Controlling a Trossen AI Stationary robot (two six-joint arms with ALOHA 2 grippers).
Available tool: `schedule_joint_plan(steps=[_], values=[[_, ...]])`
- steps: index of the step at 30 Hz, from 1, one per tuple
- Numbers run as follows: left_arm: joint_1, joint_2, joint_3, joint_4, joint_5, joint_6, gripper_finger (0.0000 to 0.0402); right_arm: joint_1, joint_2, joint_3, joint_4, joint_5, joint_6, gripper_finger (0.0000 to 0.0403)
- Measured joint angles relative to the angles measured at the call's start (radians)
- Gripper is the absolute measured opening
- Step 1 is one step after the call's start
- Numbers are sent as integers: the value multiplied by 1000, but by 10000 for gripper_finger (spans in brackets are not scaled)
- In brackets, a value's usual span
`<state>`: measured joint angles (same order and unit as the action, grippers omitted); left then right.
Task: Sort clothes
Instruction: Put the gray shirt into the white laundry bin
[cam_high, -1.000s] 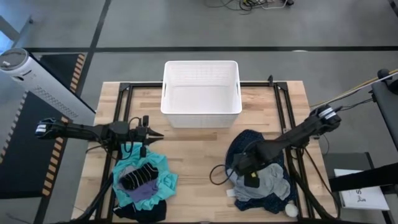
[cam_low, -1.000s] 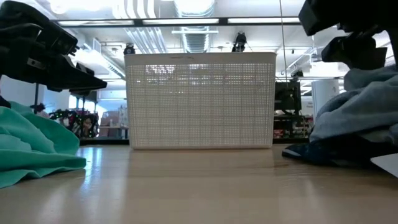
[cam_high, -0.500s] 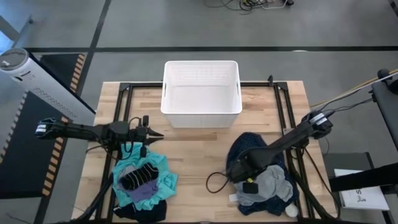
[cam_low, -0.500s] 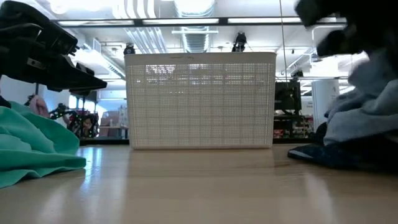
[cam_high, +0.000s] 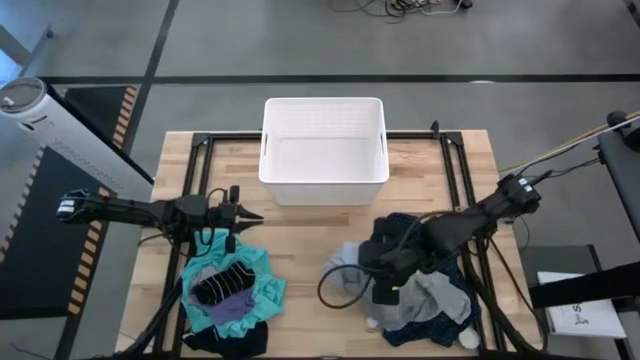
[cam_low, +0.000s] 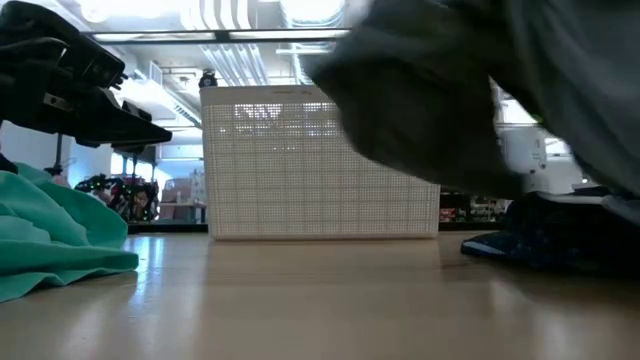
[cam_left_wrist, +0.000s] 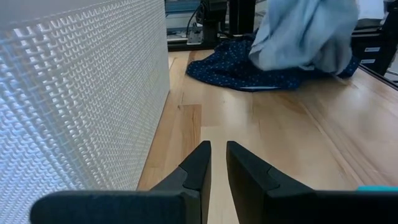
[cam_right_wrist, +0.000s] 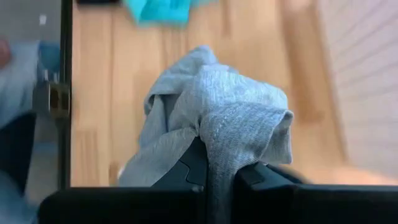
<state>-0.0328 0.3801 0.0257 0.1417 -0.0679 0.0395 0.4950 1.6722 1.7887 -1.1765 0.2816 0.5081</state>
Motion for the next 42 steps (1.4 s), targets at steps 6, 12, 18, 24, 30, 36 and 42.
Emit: schedule_joint_plan(steps=[6,12,18,24,30,36,42], values=[[0,0,0,0,0,0,38,-5,7,151,1,199,-89,2],[0,0,0,0,0,0,38,-33,13,296,11,358,-238,1],[0,0,0,0,0,0,38,-96,13,428,151,429,-440,1],[0,0,0,0,0,0,38,-171,13,548,368,430,-691,1],[0,0,0,0,0,0,38,-280,7,567,625,429,-927,1],[0,0,0,0,0,0,38,-422,6,567,833,418,-1095,1],[0,0,0,0,0,0,38,-562,13,568,877,331,-1094,1]])
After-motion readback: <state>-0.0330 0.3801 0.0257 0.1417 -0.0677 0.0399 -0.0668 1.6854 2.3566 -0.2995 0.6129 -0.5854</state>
